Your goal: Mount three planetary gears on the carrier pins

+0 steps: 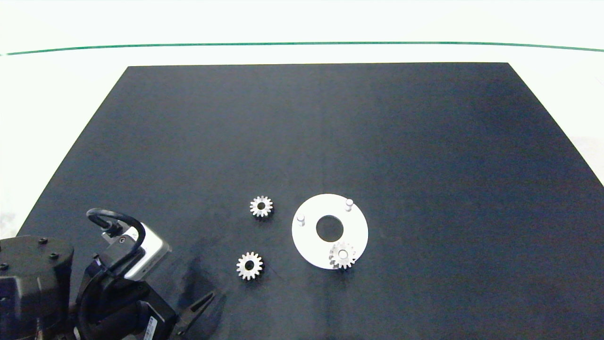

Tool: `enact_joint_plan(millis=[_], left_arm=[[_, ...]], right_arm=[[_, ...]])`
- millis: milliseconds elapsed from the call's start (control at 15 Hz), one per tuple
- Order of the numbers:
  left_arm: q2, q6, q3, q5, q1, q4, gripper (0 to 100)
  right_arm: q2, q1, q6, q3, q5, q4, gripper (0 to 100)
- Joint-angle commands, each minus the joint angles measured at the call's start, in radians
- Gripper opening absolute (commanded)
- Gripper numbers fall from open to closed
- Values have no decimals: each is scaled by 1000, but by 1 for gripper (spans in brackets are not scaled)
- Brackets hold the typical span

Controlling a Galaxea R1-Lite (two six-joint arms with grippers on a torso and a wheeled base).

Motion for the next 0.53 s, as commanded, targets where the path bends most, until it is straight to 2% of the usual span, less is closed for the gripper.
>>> enact_joint_plan(millis=[67, 200, 333, 533], left_arm=[[41, -20, -7, 76, -138, -9, 100], [55, -32, -24, 114, -184, -9, 100], [84, -32, -47, 119, -189, -16, 100], [156, -32, -50, 120, -190, -87, 100]], right_arm=[[8, 0, -2, 1, -3, 4, 100], [6, 0, -2, -1, -3, 4, 100], [3, -1, -2, -1, -3, 5, 100], [-2, -1, -4, -1, -3, 7, 100]])
